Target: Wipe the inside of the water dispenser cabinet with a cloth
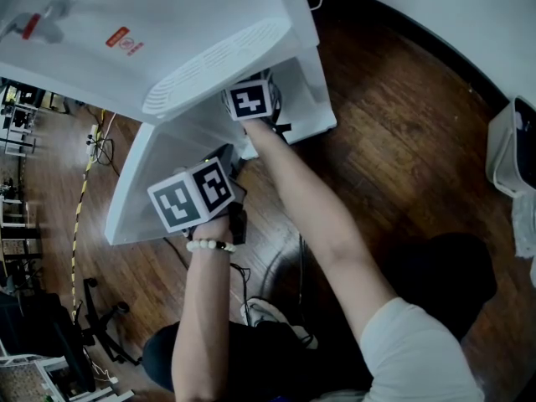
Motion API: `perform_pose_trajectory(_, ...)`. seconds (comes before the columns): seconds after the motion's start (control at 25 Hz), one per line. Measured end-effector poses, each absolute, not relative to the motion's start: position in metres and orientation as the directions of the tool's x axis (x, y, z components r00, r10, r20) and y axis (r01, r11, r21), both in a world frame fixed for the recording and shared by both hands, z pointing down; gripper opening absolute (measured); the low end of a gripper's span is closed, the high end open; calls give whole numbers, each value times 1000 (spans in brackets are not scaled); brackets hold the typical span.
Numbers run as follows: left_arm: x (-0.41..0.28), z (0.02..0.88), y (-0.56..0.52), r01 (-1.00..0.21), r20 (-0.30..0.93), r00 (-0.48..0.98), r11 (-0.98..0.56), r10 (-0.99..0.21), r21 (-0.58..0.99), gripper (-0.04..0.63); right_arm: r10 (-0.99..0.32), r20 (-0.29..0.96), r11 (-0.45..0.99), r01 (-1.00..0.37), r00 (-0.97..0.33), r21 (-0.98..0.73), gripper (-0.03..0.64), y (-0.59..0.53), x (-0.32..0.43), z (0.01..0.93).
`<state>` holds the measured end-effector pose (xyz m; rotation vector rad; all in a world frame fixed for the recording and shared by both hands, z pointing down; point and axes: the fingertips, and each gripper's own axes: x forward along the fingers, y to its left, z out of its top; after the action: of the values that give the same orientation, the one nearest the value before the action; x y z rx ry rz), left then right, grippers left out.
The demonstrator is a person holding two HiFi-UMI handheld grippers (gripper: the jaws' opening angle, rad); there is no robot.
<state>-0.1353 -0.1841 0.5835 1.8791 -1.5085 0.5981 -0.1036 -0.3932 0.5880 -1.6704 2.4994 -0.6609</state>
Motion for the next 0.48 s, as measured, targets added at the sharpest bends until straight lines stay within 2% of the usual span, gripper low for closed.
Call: perform_pose_trajectory(0.48,-141,589,-183,-969,707,237,-113,-666,218,-3,-848,312,289,-868,-428,-404,48,-399,-111,665)
